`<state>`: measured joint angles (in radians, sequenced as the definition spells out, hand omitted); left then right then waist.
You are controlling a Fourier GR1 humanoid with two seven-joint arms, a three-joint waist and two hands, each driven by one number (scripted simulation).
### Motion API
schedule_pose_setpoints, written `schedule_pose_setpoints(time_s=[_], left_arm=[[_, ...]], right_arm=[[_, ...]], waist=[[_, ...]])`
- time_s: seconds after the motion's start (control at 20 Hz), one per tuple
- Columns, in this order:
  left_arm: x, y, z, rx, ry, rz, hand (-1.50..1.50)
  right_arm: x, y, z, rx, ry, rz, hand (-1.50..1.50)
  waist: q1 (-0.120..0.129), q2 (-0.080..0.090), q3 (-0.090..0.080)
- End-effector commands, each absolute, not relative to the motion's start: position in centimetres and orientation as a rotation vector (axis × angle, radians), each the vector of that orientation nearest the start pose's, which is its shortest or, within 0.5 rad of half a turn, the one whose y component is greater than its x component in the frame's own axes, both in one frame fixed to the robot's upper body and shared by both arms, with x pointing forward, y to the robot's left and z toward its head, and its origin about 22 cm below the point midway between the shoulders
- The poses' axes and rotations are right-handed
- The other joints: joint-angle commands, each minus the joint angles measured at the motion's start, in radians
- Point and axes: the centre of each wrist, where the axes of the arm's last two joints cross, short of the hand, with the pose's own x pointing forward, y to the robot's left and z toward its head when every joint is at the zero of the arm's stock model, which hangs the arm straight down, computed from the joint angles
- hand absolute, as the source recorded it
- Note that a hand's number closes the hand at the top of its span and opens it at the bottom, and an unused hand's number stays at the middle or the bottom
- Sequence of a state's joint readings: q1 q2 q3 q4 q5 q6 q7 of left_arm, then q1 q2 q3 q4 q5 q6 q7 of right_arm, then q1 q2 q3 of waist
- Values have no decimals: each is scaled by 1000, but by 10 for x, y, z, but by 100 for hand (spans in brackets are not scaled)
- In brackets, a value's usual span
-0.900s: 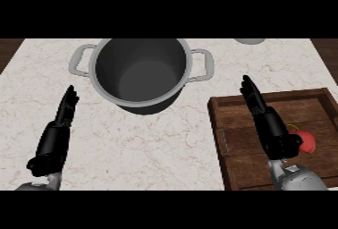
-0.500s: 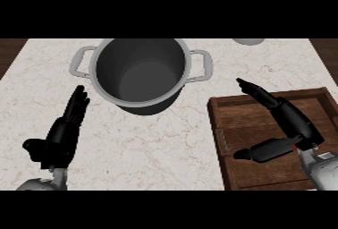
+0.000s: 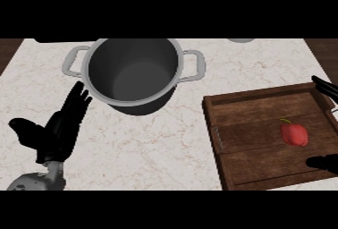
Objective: Pick the bell pepper from the tray and place it in the pot
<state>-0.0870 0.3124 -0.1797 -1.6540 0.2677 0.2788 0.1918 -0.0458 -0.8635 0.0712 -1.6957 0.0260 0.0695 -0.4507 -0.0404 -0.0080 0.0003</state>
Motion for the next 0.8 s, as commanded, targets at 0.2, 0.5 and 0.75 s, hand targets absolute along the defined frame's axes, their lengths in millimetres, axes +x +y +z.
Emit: schedule_pose_setpoints(time_s=[0.2,0.5,0.75], left_arm=[[262,249,56,36,-1462,19,0],[259,241,57,36,-1458,-8,0],[272,233,64,17,-1497,-10,0]], right_arm=[[221,-388,218,-627,-1725,1355,-150],[212,-359,252,-710,-1439,1483,-150],[203,-340,260,-753,-1275,1478,-150]], waist=[[6,1,-2],[26,4,-2],[28,7,-2]])
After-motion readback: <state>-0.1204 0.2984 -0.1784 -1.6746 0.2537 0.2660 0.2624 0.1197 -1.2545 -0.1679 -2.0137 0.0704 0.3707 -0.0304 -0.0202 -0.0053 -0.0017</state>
